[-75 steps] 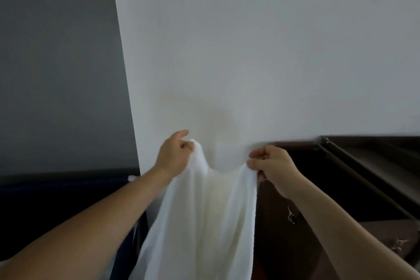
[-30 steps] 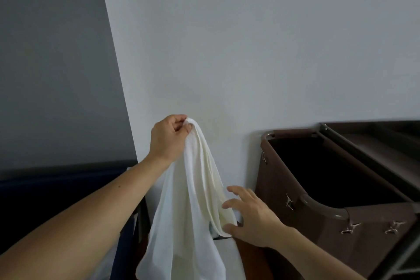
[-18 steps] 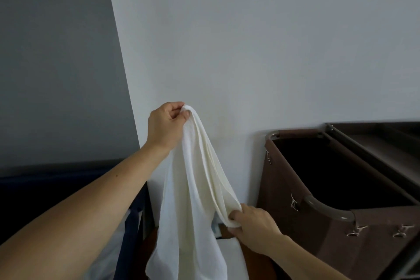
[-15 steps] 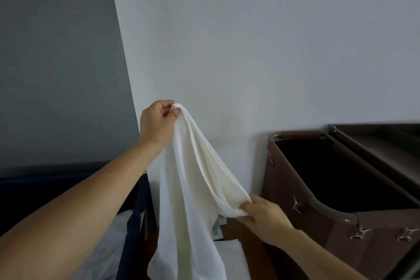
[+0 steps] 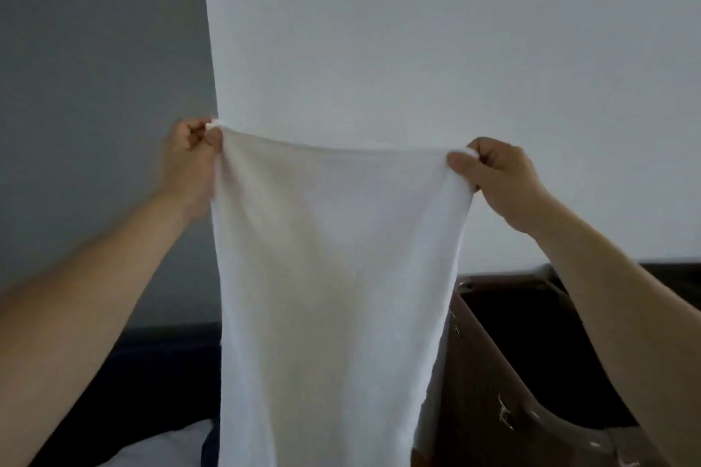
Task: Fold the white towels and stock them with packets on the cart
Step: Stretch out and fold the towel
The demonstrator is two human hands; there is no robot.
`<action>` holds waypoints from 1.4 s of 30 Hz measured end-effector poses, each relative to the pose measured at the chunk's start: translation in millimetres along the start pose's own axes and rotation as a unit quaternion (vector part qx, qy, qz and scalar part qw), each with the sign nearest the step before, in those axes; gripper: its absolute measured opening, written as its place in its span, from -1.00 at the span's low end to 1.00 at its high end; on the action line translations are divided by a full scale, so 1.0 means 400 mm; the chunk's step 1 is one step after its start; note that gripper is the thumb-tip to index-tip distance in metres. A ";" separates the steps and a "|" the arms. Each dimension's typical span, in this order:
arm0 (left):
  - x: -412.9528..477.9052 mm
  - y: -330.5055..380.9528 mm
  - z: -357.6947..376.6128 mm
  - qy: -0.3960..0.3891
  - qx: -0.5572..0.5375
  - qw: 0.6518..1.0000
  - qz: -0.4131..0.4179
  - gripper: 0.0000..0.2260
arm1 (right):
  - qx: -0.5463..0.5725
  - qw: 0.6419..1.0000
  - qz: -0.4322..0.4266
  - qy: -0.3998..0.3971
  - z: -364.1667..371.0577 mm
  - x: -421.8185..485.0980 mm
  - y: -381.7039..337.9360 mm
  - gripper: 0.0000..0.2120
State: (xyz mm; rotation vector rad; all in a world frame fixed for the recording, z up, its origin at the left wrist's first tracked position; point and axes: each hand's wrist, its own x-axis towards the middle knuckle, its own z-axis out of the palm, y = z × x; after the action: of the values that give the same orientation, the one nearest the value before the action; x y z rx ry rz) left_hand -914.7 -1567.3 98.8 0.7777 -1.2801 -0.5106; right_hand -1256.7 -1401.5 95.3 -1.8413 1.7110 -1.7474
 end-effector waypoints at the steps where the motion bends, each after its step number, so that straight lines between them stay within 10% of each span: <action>1: 0.019 0.014 -0.007 0.004 -0.007 1.000 0.002 -0.74 | 0.006 1.000 -0.006 -0.008 -0.002 0.019 -0.029 -0.73; 14: 0.009 -0.039 -0.093 -0.027 -0.065 0.997 -0.019 -0.86 | -0.150 0.984 -0.012 -0.096 -0.029 0.032 -0.164 -0.73; 23: -0.035 -0.097 -0.076 0.027 0.019 0.999 -0.005 -0.75 | 0.022 0.993 0.021 -0.112 -0.009 0.008 -0.148 -0.57; 34: -0.118 -0.105 -0.092 0.041 -0.009 0.999 0.016 -0.81 | 0.041 0.978 0.168 -0.117 0.028 -0.038 -0.086 -0.84; 42: -0.137 -0.071 -0.148 -0.123 -0.118 0.983 -0.063 -0.88 | 0.187 0.971 0.134 -0.065 0.057 -0.085 -0.086 -0.88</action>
State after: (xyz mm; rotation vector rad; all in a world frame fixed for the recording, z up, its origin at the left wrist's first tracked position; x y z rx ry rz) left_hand -867.7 -1532.5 36.3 0.6113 -1.3722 -0.8665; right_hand -1209.4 -1377.9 89.2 -1.4560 1.3877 -1.6595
